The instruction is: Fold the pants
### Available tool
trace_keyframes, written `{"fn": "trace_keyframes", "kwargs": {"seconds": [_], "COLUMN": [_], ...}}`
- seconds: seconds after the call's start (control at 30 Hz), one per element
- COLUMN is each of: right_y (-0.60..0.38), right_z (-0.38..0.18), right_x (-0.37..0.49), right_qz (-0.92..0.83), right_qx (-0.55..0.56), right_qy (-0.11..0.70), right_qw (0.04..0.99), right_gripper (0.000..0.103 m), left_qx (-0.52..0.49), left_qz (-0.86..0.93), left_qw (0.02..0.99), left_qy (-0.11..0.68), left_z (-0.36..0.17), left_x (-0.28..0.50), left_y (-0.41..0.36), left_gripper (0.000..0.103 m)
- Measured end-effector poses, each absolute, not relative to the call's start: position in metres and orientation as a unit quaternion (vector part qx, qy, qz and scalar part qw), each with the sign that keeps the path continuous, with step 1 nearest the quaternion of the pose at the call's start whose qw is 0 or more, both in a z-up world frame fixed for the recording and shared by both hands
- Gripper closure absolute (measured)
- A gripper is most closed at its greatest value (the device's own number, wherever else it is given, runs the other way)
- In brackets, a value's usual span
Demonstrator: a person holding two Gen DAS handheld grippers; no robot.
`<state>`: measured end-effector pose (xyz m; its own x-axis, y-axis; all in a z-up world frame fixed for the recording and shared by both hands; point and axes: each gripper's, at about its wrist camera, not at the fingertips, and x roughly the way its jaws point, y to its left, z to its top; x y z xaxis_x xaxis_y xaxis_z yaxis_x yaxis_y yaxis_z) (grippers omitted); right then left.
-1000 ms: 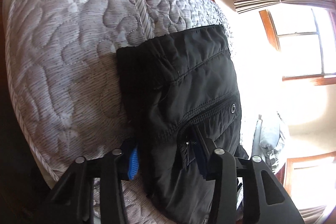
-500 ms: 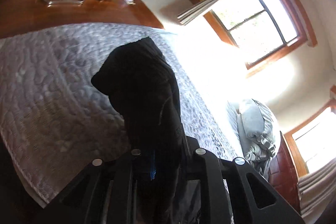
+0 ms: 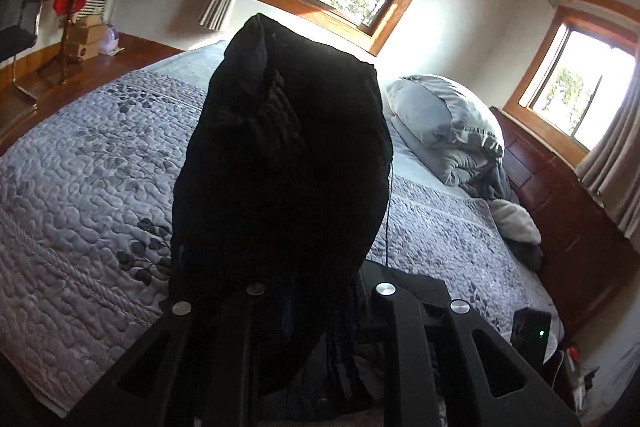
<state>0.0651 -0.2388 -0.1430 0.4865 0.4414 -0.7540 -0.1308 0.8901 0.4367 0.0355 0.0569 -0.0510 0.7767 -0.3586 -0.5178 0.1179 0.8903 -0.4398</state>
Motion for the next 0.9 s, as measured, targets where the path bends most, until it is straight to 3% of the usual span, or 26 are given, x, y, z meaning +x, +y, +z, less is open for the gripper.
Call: {"fn": "trace_keyframes", "kwargs": {"seconds": [0.37,0.57,0.73,0.9], "right_y": [-0.282,-0.287,-0.282,-0.262], "right_z": [-0.149,-0.155,-0.14,-0.13], "right_x": [0.05,0.05,0.059,0.083], "right_qz": [0.111,0.114,0.14,0.17], "right_qx": [0.172,0.18,0.185,0.186], "right_qy": [0.481,0.483,0.47,0.468], "right_qw": [0.853,0.849,0.851,0.847], "right_gripper": [0.045,0.044,0.033,0.028], "left_qx": [-0.08,-0.029,-0.056,-0.031], "left_qz": [-0.184,-0.188,-0.16,-0.11], "left_qw": [0.879,0.87,0.884,0.902], "left_qy": [0.434,0.455,0.435,0.415], "left_z": [-0.117,-0.145,-0.112,-0.1], "left_x": [0.037,0.028,0.017,0.023], "left_y": [-0.036,-0.057,-0.036,-0.01], "left_gripper": [0.07,0.05,0.011,0.007]}}
